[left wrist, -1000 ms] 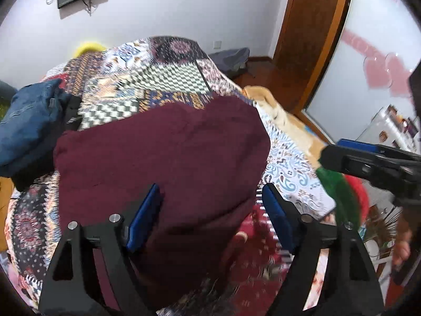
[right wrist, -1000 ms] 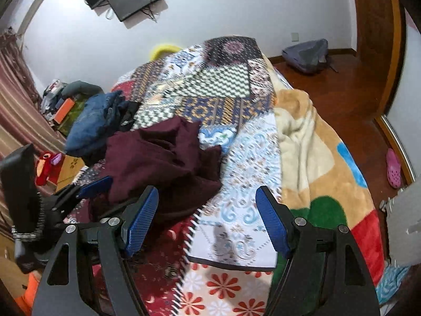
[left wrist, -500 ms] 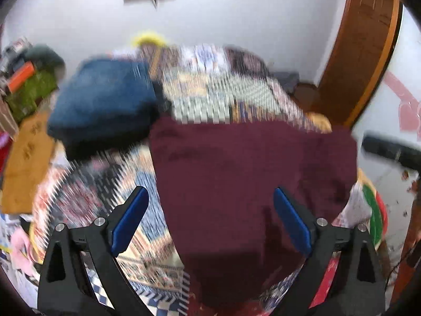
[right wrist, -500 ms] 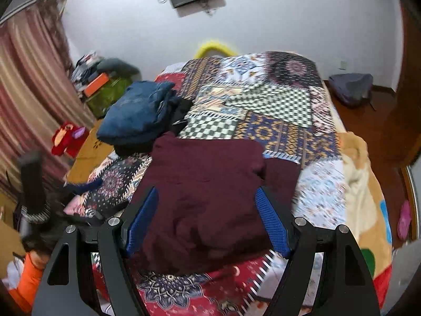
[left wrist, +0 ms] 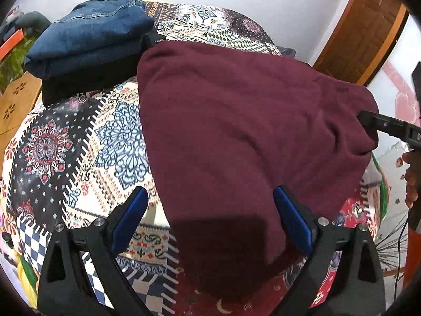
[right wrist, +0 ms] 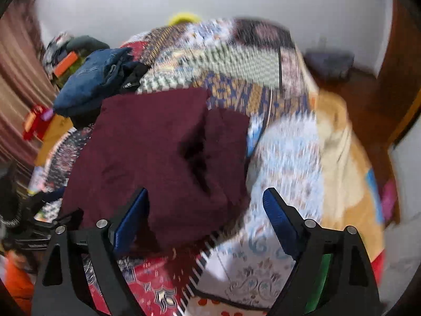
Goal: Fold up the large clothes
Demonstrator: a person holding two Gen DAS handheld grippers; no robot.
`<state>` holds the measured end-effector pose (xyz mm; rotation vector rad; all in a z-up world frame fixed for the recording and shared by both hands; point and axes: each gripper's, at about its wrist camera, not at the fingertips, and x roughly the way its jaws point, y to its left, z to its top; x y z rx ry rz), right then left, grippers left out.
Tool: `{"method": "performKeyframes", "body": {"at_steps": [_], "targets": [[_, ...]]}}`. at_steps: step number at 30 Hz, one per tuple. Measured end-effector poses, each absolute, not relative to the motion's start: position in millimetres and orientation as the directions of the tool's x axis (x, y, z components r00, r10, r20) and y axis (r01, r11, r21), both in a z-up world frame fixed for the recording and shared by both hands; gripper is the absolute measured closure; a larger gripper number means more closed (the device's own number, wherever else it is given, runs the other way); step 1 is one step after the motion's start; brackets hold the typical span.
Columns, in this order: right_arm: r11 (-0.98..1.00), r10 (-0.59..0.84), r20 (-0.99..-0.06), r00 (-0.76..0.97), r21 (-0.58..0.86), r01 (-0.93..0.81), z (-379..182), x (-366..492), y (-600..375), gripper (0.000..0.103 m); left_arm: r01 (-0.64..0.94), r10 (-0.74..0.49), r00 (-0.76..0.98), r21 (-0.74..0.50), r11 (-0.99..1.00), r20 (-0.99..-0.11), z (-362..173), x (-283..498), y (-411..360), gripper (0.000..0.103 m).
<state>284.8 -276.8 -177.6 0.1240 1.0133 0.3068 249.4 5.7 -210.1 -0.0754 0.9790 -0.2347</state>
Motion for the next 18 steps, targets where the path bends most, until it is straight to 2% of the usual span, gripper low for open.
{"method": "performKeyframes", "body": {"at_steps": [1,6,12,18], "targets": [[0.942,0.335,-0.818,0.468,0.278,-0.189,-185,285,-284,0.017,0.158,-0.223,0.536,-0.162,0.974,-0.814,-213,248,6,0.000],[0.927,0.374,-0.823,0.427,0.329,-0.178,-195,280,-289,0.017,0.153,-0.205,0.522,-0.146,0.977,-0.828,-220,236,2,0.000],[0.959,0.275,-0.837,0.473,0.207,-0.191,-172,269,-275,0.017,0.170,-0.134,0.541,-0.049,0.984,-0.830,-207,222,-2,0.000],[0.968,0.214,-0.837,0.504,0.111,-0.226,-154,267,-267,0.017,0.136,-0.051,0.617,0.043,0.990,-0.786,-179,215,10,0.000]]}}
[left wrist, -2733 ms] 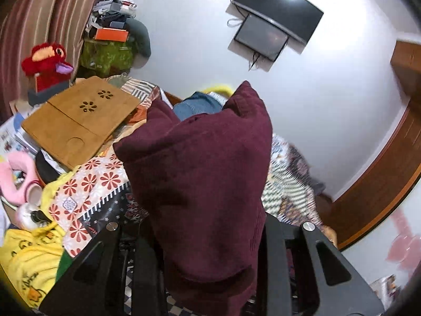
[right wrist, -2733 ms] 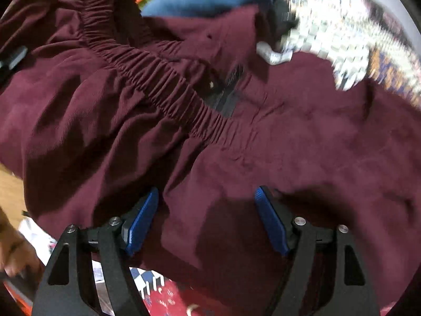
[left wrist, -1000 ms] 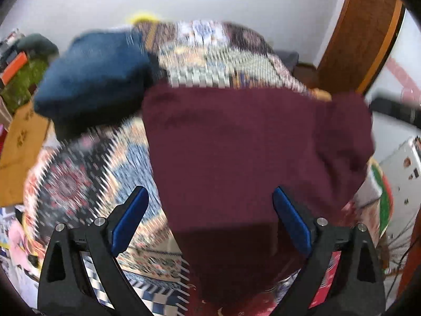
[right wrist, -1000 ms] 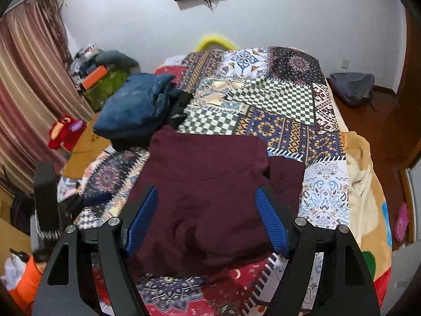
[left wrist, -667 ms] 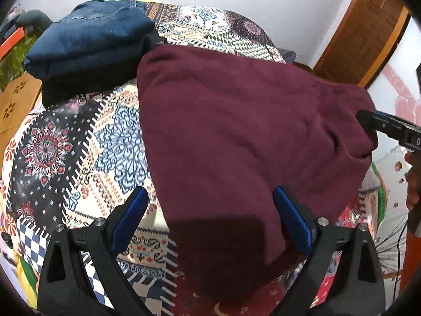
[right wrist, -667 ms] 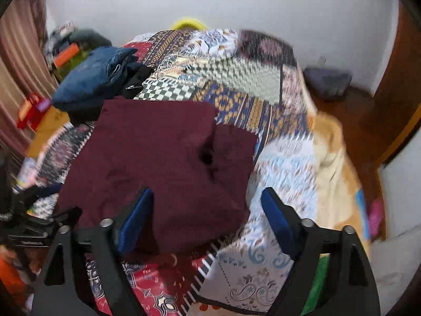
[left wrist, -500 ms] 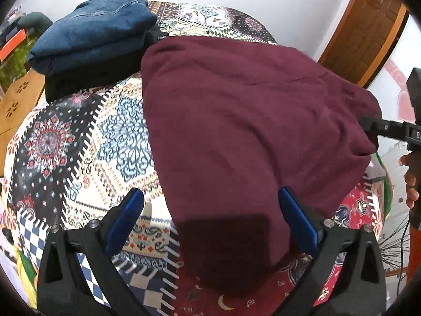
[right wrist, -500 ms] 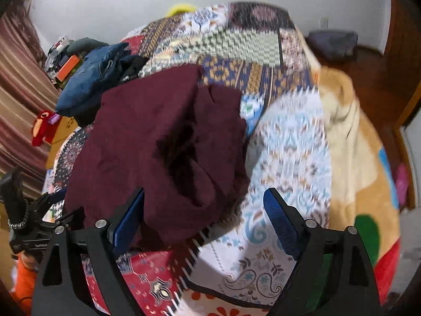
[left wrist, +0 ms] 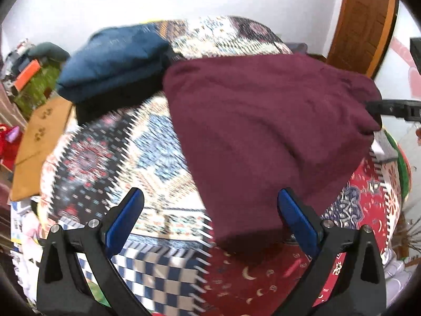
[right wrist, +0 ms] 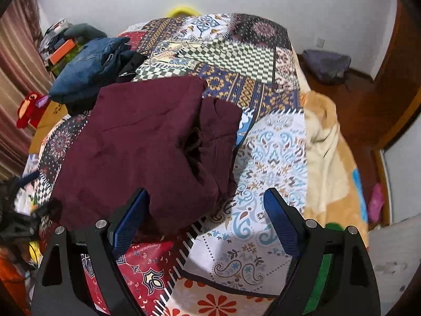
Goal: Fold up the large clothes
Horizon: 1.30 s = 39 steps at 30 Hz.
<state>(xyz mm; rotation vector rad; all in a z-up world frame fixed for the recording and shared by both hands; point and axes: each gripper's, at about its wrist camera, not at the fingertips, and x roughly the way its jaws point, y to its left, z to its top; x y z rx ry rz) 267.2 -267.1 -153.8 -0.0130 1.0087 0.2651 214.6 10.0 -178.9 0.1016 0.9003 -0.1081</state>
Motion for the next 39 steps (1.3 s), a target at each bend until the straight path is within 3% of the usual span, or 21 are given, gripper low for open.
{"method": "performKeyframes", "body": {"at_steps": [9,16,20,22,29,36,38,39], "targets": [[0.951,0.286,-0.789,0.544,0.163,-0.263,-136,283,-262,0.015,0.041,-0.084,0.664,-0.076,0.996,-0.743,-150,249,44,0.000],[0.928,0.372,-0.845,0.384,0.333,-0.166,-179,322,-278,0.015,-0.014,-0.297,0.541,-0.362,0.932,-0.787,-185,290,61,0.000],[0.852,0.519,-0.805,0.286,0.516,-0.095,-203,335,-297,0.011,-0.020,-0.366,0.466,-0.424,0.906,-0.806,-211,303,56,0.000],[0.835,0.545,-0.796,0.265,0.543,-0.087,-209,338,-299,0.005,-0.020,-0.404,0.442,-0.459,0.888,-0.801,-220,310,55,0.000],[0.791,0.609,-0.768,0.198,0.607,-0.079,-223,356,-290,0.002,-0.076,-0.536,0.374,-0.601,0.795,-0.757,-244,339,64,0.000],[0.753,0.655,-0.740,0.150,0.655,-0.055,-233,369,-286,0.002,-0.068,-0.577,0.342,-0.632,0.772,-0.742,-251,358,52,0.000],[0.753,0.656,-0.742,0.140,0.656,-0.052,-233,370,-287,0.006,-0.072,-0.588,0.330,-0.641,0.764,-0.738,-252,362,49,0.000],[0.753,0.656,-0.742,0.136,0.656,-0.053,-232,370,-287,0.013,-0.076,-0.598,0.322,-0.650,0.756,-0.734,-253,364,46,0.000]]}}
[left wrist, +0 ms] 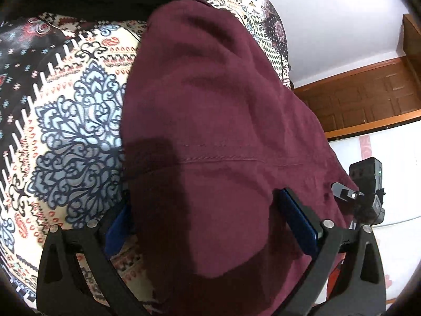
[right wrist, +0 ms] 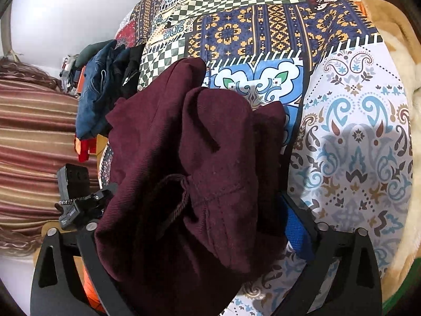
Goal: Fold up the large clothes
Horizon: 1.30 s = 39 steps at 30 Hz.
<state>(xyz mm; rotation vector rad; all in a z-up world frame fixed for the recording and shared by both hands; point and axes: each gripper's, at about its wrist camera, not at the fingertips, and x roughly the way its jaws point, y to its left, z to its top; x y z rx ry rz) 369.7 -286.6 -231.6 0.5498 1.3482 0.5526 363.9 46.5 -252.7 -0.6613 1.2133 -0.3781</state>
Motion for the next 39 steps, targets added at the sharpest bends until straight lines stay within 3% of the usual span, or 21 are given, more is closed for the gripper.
{"method": "performKeyframes", "body": {"at_steps": [3,7,10,14,20,28,34,39], "targets": [[0.760,0.648,-0.748,0.141,0.646,-0.065,-225,366,-287,0.032,-0.082,-0.610,0.323,-0.663,0.744,-0.724,-253,366,41,0.001],[0.769,0.638,-0.752,0.168,0.633,-0.088,-213,356,-285,0.054,-0.054,-0.617,0.326,-0.666,0.744,-0.716,-246,353,40,0.024],[0.766,0.641,-0.748,0.171,0.636,-0.091,-205,349,-283,0.062,-0.045,-0.610,0.354,-0.664,0.746,-0.709,-230,340,45,0.044],[0.764,0.645,-0.743,0.180,0.634,-0.117,-190,341,-274,0.066,-0.021,-0.606,0.384,-0.663,0.749,-0.697,-205,327,49,0.054],[0.753,0.658,-0.711,0.246,0.631,-0.188,-146,329,-257,0.068,0.059,-0.587,0.464,-0.638,0.768,-0.664,-147,307,63,0.055],[0.718,0.696,-0.617,0.366,0.608,-0.340,-60,332,-221,0.068,0.180,-0.547,0.630,-0.582,0.793,-0.551,-39,293,96,0.055],[0.672,0.741,-0.531,0.412,0.589,-0.449,-10,370,-172,0.068,0.219,-0.486,0.731,-0.509,0.832,-0.480,29,297,147,0.055],[0.622,0.783,-0.481,0.394,0.612,-0.489,-5,423,-125,0.068,0.196,-0.428,0.782,-0.473,0.859,-0.452,50,339,198,0.055]]}}
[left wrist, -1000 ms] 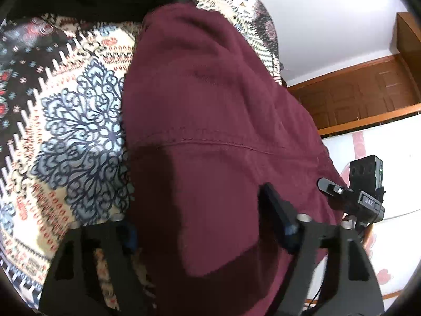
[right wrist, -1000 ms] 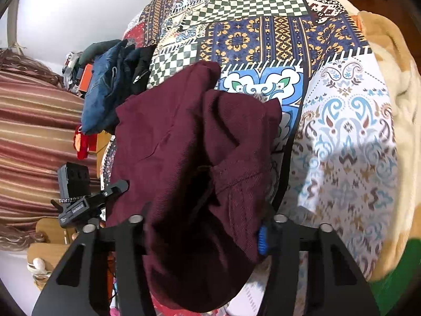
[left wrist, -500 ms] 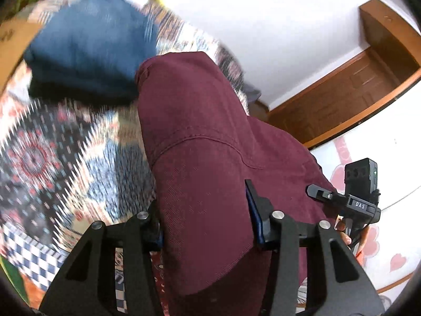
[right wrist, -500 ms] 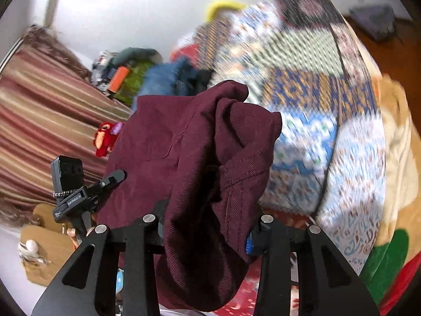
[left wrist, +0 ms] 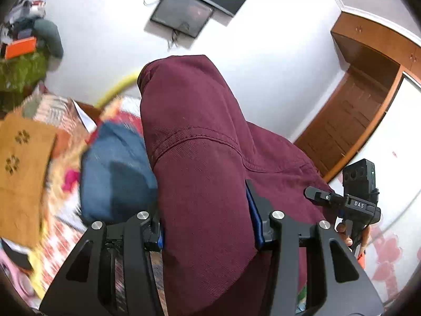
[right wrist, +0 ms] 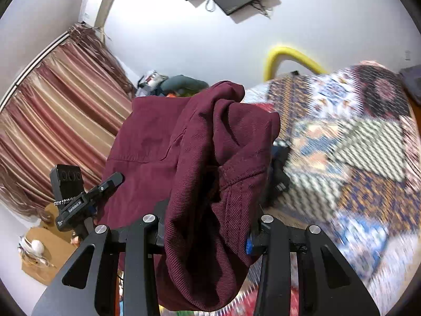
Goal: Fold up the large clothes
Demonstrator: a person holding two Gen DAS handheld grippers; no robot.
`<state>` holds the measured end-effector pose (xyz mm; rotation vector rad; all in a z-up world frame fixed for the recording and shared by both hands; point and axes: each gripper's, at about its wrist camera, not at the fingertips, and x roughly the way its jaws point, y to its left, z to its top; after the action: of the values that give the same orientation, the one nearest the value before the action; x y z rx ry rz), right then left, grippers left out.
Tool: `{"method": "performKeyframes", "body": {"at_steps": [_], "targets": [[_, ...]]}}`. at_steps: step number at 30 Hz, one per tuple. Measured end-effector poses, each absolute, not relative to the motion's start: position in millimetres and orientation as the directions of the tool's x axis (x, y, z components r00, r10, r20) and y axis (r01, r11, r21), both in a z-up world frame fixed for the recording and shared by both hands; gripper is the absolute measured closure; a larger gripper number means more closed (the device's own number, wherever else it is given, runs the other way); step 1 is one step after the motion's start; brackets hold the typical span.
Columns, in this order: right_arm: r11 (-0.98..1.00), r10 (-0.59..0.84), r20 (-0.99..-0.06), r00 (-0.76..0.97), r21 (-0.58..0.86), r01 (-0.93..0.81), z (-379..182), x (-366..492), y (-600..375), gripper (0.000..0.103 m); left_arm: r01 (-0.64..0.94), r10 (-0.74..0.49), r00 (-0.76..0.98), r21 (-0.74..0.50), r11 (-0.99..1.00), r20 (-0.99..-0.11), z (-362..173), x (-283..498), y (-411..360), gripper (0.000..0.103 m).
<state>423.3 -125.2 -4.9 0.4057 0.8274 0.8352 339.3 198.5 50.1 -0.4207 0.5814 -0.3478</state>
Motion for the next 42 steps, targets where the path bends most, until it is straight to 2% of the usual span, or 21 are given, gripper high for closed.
{"method": "performKeyframes", "body": {"at_steps": [4,8,12,14,17,19,23,27,31,36,39,42], "targets": [[0.604,0.797,-0.462,0.389,0.618,-0.502,-20,468,-87,0.068,0.171,-0.404,0.794,-0.471,0.866,-0.454,46,385,245,0.055],[0.613,0.790,-0.472,0.392,0.636,-0.470,-63,520,-52,0.068,0.111,-0.374,0.784,-0.480,0.870,-0.496,12,441,283,0.055],[0.686,0.728,-0.576,0.372,0.615,-0.390,-126,564,-25,0.068,0.009,-0.303,0.735,-0.438,0.899,-0.607,-54,503,304,0.055],[0.732,0.681,-0.639,0.358,0.579,-0.360,-158,579,-16,0.068,-0.064,-0.245,0.665,-0.381,0.922,-0.705,-104,534,310,0.051],[0.721,0.693,-0.621,0.367,0.587,-0.368,-179,585,-20,0.064,-0.052,-0.192,0.674,-0.305,0.951,-0.713,-134,542,309,0.043],[0.717,0.697,-0.619,0.362,0.589,-0.373,-177,585,-24,0.061,-0.019,-0.197,0.700,-0.294,0.956,-0.687,-133,536,308,0.042],[0.782,0.621,-0.670,0.406,0.493,-0.382,-162,566,-22,0.055,-0.055,-0.157,0.684,-0.265,0.963,-0.713,-131,532,305,0.039],[0.839,0.543,-0.697,0.468,0.421,-0.346,-145,547,-30,0.054,-0.098,-0.077,0.686,-0.197,0.976,-0.724,-113,508,294,0.039],[0.849,0.529,-0.680,0.508,0.418,-0.325,-120,515,-48,0.054,-0.113,-0.016,0.702,-0.134,0.985,-0.712,-91,471,276,0.040],[0.830,0.558,-0.596,0.577,0.400,-0.389,-65,457,-59,0.054,-0.080,0.015,0.753,-0.069,0.994,-0.658,-52,412,238,0.040],[0.819,0.574,-0.523,0.630,0.378,-0.432,-31,416,-62,0.054,-0.061,0.019,0.810,-0.053,0.997,-0.586,-19,368,212,0.040],[0.800,0.599,-0.433,0.673,0.361,-0.479,3,372,-68,0.054,-0.026,-0.021,0.876,-0.091,0.995,-0.482,15,318,189,0.040]]}}
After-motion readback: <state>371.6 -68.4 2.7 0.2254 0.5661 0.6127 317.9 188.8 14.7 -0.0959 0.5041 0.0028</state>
